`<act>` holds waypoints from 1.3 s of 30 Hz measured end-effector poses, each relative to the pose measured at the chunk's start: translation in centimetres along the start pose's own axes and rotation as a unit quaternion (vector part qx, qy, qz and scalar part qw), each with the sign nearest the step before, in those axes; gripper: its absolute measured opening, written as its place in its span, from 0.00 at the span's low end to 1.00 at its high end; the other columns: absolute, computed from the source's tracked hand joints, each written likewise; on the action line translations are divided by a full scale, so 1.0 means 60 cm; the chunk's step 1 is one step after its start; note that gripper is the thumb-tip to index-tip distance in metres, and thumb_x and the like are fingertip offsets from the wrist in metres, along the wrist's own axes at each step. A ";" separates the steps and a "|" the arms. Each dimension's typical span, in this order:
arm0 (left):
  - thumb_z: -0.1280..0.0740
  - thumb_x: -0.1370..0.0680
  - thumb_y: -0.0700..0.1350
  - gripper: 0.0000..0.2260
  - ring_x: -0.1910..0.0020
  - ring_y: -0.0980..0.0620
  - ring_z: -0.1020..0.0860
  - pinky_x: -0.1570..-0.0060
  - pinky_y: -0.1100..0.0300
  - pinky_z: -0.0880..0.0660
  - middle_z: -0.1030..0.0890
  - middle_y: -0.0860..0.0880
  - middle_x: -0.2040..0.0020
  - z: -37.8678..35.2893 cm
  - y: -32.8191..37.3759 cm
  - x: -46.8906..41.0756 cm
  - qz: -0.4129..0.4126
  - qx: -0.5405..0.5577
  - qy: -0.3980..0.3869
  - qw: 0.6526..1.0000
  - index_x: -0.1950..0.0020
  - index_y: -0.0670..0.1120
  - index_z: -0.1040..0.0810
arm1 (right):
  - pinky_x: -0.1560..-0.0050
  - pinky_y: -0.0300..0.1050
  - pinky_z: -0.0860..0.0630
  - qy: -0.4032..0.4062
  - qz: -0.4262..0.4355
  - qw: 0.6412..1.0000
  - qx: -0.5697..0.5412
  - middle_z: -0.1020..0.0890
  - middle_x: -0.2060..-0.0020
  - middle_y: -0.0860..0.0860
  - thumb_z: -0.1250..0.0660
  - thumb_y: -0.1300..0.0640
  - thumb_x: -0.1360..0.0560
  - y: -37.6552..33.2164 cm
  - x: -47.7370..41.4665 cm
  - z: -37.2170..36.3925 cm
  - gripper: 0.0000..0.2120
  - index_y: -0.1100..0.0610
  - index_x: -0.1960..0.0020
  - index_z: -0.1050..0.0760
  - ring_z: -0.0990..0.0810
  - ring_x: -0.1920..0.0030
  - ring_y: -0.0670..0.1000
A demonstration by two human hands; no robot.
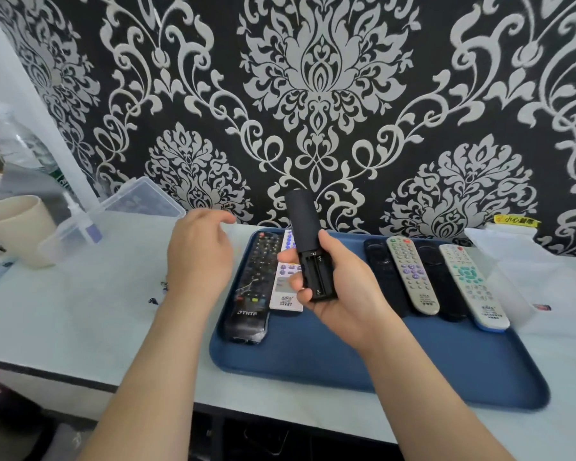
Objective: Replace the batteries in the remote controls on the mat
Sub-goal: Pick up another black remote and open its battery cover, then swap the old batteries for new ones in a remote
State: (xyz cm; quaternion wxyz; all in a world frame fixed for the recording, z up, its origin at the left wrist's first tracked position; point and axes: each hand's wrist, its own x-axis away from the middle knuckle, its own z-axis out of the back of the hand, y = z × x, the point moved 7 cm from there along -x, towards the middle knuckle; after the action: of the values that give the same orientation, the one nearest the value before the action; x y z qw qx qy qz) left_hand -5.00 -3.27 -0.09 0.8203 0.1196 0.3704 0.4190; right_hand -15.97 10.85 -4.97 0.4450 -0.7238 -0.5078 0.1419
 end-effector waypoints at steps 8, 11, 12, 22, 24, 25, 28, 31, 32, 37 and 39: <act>0.35 0.23 0.45 0.08 0.64 0.58 0.23 0.56 0.56 0.24 0.19 0.55 0.60 -0.078 0.168 0.065 -0.025 0.263 -0.170 0.950 0.46 0.56 0.24 | 0.73 0.42 0.29 0.059 0.116 0.983 0.126 0.19 0.65 0.55 0.41 0.63 0.21 -0.064 0.028 0.056 0.08 0.61 0.45 0.26 0.24 0.73 0.52; 0.34 0.24 0.42 0.11 0.61 0.58 0.22 0.53 0.55 0.25 0.20 0.56 0.60 -0.098 0.220 0.083 -0.073 0.234 -0.177 0.953 0.44 0.55 0.24 | 0.75 0.39 0.30 0.144 0.187 0.930 0.283 0.21 0.70 0.54 0.37 0.65 0.23 -0.109 0.056 0.107 0.04 0.60 0.49 0.27 0.25 0.75 0.48; 0.35 0.23 0.42 0.10 0.59 0.57 0.23 0.53 0.55 0.25 0.20 0.56 0.59 -0.105 0.237 0.091 -0.088 0.220 -0.180 0.955 0.44 0.53 0.24 | 0.75 0.37 0.31 0.176 0.215 0.901 0.333 0.23 0.71 0.52 0.35 0.64 0.25 -0.125 0.066 0.124 0.03 0.58 0.53 0.26 0.26 0.76 0.47; 0.39 0.20 0.47 0.11 0.45 0.48 0.29 0.49 0.52 0.28 0.20 0.52 0.44 -0.223 0.452 0.232 -0.317 0.163 -0.262 0.897 0.41 0.49 0.21 | 0.68 0.44 0.33 0.421 0.246 0.706 0.514 0.27 0.74 0.48 0.34 0.59 0.26 -0.260 0.217 0.326 0.07 0.56 0.63 0.24 0.29 0.68 0.53; 0.38 0.20 0.48 0.11 0.46 0.47 0.29 0.46 0.52 0.28 0.21 0.51 0.44 -0.241 0.465 0.249 -0.355 0.132 -0.263 0.887 0.44 0.48 0.19 | 0.71 0.46 0.38 0.444 0.234 0.693 0.517 0.33 0.77 0.49 0.34 0.59 0.25 -0.268 0.233 0.356 0.13 0.58 0.68 0.31 0.35 0.72 0.52; 0.36 0.21 0.48 0.10 0.47 0.48 0.29 0.46 0.55 0.29 0.22 0.51 0.45 -0.247 0.475 0.252 -0.360 0.132 -0.263 0.885 0.45 0.48 0.18 | 0.72 0.46 0.40 0.457 0.229 0.683 0.522 0.34 0.77 0.50 0.35 0.59 0.25 -0.274 0.245 0.374 0.15 0.57 0.69 0.34 0.37 0.72 0.52; 0.32 0.23 0.45 0.07 0.51 0.54 0.33 0.50 0.63 0.36 0.23 0.53 0.50 -0.251 0.491 0.250 -0.374 0.147 -0.260 0.878 0.49 0.48 0.16 | 0.70 0.46 0.37 0.481 0.186 0.678 0.524 0.27 0.72 0.50 0.33 0.58 0.26 -0.279 0.264 0.427 0.09 0.55 0.65 0.28 0.29 0.69 0.52; 0.28 0.27 0.41 0.03 0.55 0.55 0.31 0.53 0.63 0.34 0.21 0.53 0.56 -0.240 0.491 0.250 -0.417 0.162 -0.252 0.858 0.55 0.46 0.15 | 0.64 0.46 0.30 0.472 0.125 0.704 0.515 0.20 0.61 0.52 0.31 0.57 0.27 -0.264 0.258 0.457 0.05 0.56 0.53 0.25 0.22 0.59 0.56; 0.27 0.28 0.40 0.02 0.56 0.54 0.29 0.55 0.63 0.32 0.20 0.53 0.58 -0.237 0.491 0.253 -0.432 0.161 -0.251 0.851 0.57 0.46 0.15 | 0.64 0.46 0.29 0.471 0.115 0.712 0.508 0.20 0.63 0.52 0.31 0.58 0.28 -0.262 0.257 0.466 0.05 0.56 0.53 0.25 0.22 0.60 0.57; 0.25 0.32 0.35 0.05 0.58 0.57 0.30 0.56 0.68 0.32 0.20 0.52 0.62 -0.235 0.495 0.266 -0.464 0.187 -0.241 0.832 0.63 0.45 0.15 | 0.72 0.44 0.37 0.479 0.134 0.703 0.508 0.29 0.74 0.52 0.34 0.63 0.30 -0.265 0.269 0.478 0.07 0.61 0.65 0.30 0.32 0.70 0.55; 0.25 0.31 0.37 0.04 0.57 0.57 0.31 0.56 0.65 0.32 0.21 0.52 0.61 -0.239 0.489 0.268 -0.462 0.178 -0.245 0.833 0.63 0.46 0.15 | 0.73 0.45 0.38 0.470 0.186 0.687 0.522 0.30 0.75 0.51 0.34 0.63 0.29 -0.268 0.269 0.460 0.11 0.58 0.67 0.33 0.34 0.72 0.53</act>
State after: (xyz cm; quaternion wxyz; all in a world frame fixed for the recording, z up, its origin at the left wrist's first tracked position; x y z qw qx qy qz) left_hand -26.72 25.77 -3.37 0.9468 0.1769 0.2378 -0.1253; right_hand -36.75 40.00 -3.87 0.8960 -0.4258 0.0689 0.1049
